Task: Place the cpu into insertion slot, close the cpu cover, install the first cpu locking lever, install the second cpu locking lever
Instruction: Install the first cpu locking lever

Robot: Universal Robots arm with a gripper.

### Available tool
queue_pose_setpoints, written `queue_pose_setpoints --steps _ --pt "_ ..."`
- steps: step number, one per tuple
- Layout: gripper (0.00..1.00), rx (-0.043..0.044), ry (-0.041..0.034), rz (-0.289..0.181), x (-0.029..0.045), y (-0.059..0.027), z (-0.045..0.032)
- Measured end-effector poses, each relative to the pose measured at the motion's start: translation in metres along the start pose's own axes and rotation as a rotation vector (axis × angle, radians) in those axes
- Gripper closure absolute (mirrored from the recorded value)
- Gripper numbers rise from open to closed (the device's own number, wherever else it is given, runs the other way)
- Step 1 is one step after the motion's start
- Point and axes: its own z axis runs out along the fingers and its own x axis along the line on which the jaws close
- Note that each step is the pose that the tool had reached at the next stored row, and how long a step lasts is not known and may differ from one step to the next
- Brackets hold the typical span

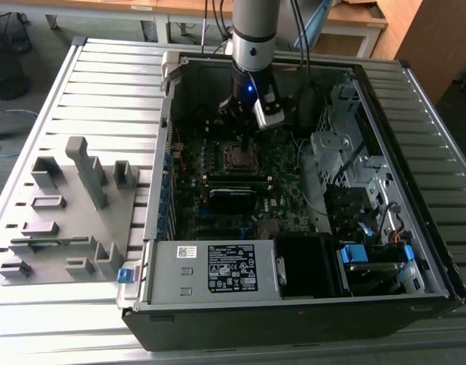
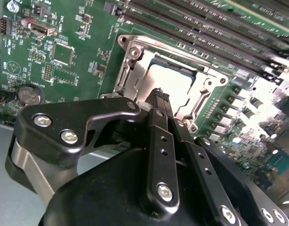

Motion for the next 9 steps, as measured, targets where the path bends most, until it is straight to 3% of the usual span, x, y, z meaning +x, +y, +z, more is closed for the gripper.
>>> queue_pose_setpoints --steps 9 --pt "0.9 -0.0003 -0.0001 -0.007 0.002 -0.0065 0.0"
